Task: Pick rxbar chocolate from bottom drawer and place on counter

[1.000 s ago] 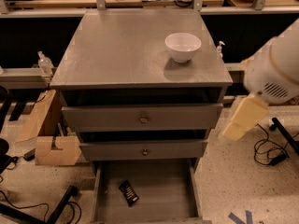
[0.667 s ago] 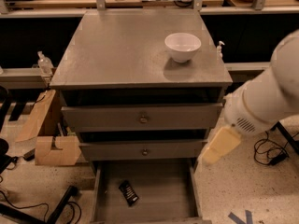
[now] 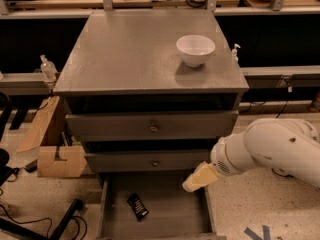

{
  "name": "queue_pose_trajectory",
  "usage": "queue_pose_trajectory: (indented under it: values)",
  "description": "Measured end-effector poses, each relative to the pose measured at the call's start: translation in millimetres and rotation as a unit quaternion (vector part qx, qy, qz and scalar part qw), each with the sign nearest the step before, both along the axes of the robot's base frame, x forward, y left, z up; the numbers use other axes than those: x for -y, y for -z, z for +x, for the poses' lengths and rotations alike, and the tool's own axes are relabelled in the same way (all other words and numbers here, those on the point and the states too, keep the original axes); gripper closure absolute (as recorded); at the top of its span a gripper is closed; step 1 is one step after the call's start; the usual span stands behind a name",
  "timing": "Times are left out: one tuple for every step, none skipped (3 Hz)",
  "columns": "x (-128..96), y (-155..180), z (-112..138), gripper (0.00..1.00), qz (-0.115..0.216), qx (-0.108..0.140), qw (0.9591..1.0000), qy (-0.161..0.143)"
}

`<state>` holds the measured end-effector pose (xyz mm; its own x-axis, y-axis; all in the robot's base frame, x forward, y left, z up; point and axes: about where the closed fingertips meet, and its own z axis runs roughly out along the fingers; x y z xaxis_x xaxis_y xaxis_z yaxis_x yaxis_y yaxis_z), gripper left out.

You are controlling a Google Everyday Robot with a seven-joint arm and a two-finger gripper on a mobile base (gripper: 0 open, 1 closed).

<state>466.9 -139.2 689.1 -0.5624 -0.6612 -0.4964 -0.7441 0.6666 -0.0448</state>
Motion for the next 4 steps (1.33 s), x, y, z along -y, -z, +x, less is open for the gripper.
queue_pose_trajectory:
  values:
    - [-4,-5,22,0.0,0.015,0.04,0.999,0.015]
    - [-19,16,28,0.0,0.014,0.035,0.9993,0.007]
    - [-44,74,40,0.0,0.022,0.036,0.9991,0.0]
    - [-48,163,48,0.0,0.026,0.043,0.9987,-0.009]
